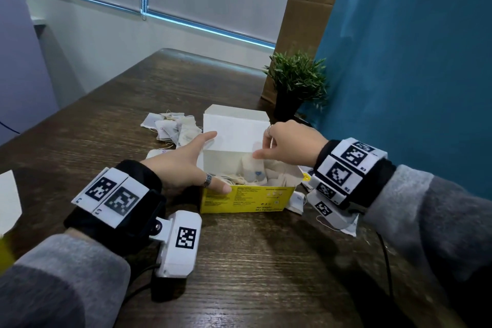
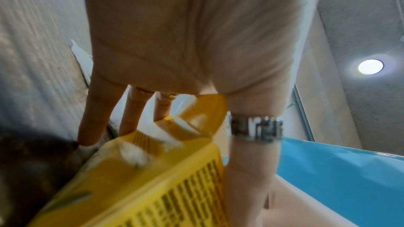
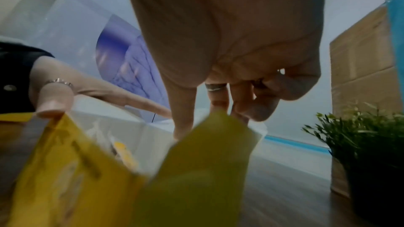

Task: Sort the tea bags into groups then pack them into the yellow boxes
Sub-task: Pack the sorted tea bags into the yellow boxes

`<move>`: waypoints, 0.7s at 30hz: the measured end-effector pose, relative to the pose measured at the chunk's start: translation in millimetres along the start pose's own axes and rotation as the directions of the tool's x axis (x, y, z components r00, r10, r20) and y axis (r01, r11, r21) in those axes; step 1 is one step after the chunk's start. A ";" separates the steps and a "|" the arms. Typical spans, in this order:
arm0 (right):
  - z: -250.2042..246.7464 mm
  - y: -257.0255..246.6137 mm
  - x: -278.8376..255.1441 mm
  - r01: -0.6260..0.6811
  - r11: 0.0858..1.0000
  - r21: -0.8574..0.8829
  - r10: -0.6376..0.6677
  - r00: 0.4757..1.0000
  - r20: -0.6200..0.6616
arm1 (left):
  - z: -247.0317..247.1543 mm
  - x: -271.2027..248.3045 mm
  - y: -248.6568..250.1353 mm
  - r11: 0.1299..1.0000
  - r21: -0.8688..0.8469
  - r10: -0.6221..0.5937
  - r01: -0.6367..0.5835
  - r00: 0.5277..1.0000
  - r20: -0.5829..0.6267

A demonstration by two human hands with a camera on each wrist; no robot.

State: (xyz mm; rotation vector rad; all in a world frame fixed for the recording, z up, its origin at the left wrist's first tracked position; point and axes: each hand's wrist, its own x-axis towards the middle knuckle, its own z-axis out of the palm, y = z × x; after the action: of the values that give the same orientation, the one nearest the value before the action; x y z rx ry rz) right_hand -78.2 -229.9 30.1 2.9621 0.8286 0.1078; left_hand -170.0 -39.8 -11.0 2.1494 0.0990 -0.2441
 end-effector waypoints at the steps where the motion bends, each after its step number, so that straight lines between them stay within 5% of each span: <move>1: 3.1 0.8 -0.6 -0.009 1.000 -0.003 0.009 0.999 0.038 | 0.0 0.7 -0.8 1.000 0.012 0.010 -0.010 1.000 0.001; 8: 6.7 2.1 1.2 0.019 0.972 0.232 -0.028 0.999 0.036 | -1.4 7.5 -8.0 0.996 0.063 0.069 -0.068 0.998 -0.002; 12: -24.7 12.1 1.1 -0.111 0.726 0.679 0.042 0.992 0.118 | -2.1 11.2 -11.6 0.994 0.033 0.103 -0.103 0.995 0.010; 13: -27.4 14.1 1.4 -0.153 0.713 0.684 0.050 0.984 0.168 | -2.4 12.2 -12.3 0.994 0.033 0.106 -0.106 0.994 0.016; 18: -11.1 13.3 -0.9 -0.140 0.959 0.248 0.038 0.927 0.374 | -5.3 13.4 -15.9 0.991 0.067 0.118 -0.120 0.992 0.036; 21: -20.3 25.6 -3.7 -0.112 0.950 0.290 0.053 0.978 0.203 | -6.2 13.6 -14.7 0.988 0.082 0.126 -0.130 0.991 0.047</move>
State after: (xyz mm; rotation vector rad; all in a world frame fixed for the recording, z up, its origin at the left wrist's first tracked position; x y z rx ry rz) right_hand -69.9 -252.8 52.2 3.2184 0.7553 -0.3273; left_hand -158.3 -26.7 -22.5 2.2240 -0.0751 -0.2217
